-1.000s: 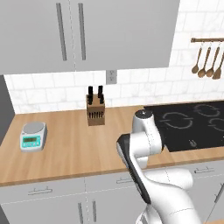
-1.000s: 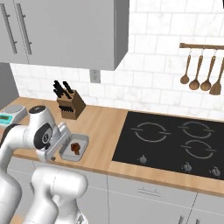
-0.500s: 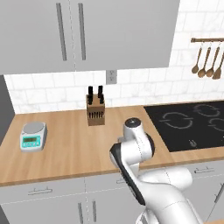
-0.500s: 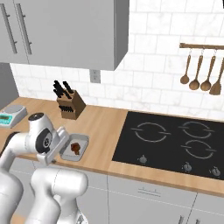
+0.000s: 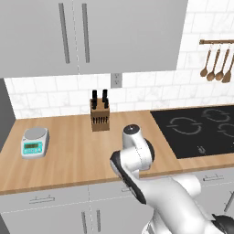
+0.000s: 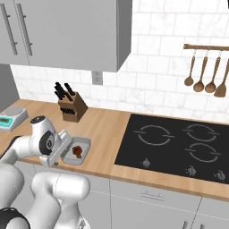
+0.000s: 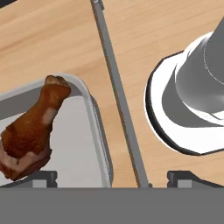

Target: Take the meat container that has the chicken drumstick and place it on the second highest rack of the freezer. Then take the vegetable container that has the carrot and lemon and place it on the highest rack of the freezer.

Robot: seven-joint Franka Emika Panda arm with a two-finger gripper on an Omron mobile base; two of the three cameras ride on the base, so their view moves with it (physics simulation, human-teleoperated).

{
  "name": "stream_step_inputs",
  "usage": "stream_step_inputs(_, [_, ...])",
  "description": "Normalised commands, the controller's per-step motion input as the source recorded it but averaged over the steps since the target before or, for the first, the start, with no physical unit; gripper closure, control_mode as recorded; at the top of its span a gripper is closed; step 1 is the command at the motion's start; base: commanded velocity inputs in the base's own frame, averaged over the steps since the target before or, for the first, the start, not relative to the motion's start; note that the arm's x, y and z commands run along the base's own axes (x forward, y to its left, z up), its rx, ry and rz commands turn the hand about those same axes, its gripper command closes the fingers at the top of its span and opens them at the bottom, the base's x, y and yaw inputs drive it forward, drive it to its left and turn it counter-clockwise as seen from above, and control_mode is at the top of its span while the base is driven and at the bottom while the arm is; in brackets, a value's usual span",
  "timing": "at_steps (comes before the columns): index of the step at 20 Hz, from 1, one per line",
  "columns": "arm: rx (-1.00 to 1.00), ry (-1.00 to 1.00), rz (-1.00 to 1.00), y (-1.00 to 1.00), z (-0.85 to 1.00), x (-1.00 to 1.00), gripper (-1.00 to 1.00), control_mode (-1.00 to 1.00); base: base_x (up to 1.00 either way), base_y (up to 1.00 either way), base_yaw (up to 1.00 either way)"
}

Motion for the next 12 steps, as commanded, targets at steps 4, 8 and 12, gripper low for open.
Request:
stream_step_inputs(4, [0.02,0.17,0.00,0.00,-0.29,0.26,-1.00,-1.00,0.00,0.00,0.00])
stream_step_inputs(8, [0.00,0.16,-0.01,0.08,-0.47,0.11,-1.00,-1.00,0.00,0.00,0.00])
stream_step_inputs(12, [0.00,0.10,-0.02,0.03,-0.46,0.12,-1.00,-1.00,0.00,0.00,0.00])
